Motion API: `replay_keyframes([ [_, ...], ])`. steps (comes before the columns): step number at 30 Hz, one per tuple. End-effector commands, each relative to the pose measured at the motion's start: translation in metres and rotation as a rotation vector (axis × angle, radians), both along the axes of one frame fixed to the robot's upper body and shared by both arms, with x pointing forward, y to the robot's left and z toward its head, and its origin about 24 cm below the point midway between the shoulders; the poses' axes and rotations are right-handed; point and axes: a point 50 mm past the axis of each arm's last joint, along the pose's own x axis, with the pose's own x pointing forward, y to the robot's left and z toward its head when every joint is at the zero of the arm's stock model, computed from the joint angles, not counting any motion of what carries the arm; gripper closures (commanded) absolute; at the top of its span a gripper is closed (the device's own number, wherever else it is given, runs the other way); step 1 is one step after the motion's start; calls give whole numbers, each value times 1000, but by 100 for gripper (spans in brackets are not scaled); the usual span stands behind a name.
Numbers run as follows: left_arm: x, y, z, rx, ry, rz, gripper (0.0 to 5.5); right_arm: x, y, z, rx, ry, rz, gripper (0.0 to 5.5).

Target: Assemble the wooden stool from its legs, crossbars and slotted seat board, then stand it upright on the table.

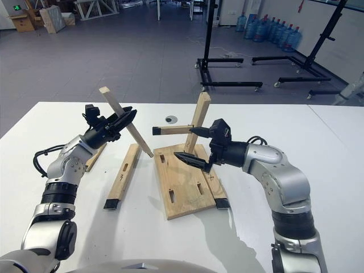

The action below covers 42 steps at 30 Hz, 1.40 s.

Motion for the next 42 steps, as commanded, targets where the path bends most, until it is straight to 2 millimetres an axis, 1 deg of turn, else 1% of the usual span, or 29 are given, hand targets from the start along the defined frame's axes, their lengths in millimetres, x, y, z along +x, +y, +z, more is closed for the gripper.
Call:
replay_keyframes([
  [1,0,-7,3,-42,20,-41,349,1,2,-2,-1,8,-2,10],
  [2,0,-8,2,-62,43,-46,349,0,3,-3,-2,11,1,10],
  [3,-1,-6,6,-90,-2,-22,349,0,4,-4,-3,15,3,10],
  [4,-3,-5,8,-113,-6,-19,349,0,5,-5,-3,18,6,10],
  [6,-5,-6,8,-145,-12,-56,349,-1,6,-7,-5,25,10,10],
  [11,-3,-11,-6,-173,26,-105,349,-2,9,-10,-3,36,12,10],
  [13,-2,-16,-13,-161,43,-123,349,-2,10,-10,-2,38,11,10],
  [15,0,-16,-16,-150,46,-123,349,-1,11,-10,-1,40,19,10],
  [19,4,-21,-18,-88,32,-144,349,0,13,-11,1,41,21,10],
  [24,12,-22,-17,-72,28,-140,349,1,15,-11,6,40,20,10],
  [26,13,-23,-20,-60,32,-137,349,1,17,-11,7,41,22,10],
  [35,11,-27,-34,-8,49,-162,349,0,19,-12,10,46,33,10],
  [39,11,-29,-33,14,16,-148,349,-1,20,-12,12,48,37,10],
  [42,12,-33,-32,62,-20,-123,349,-2,21,-13,15,50,37,10],
])
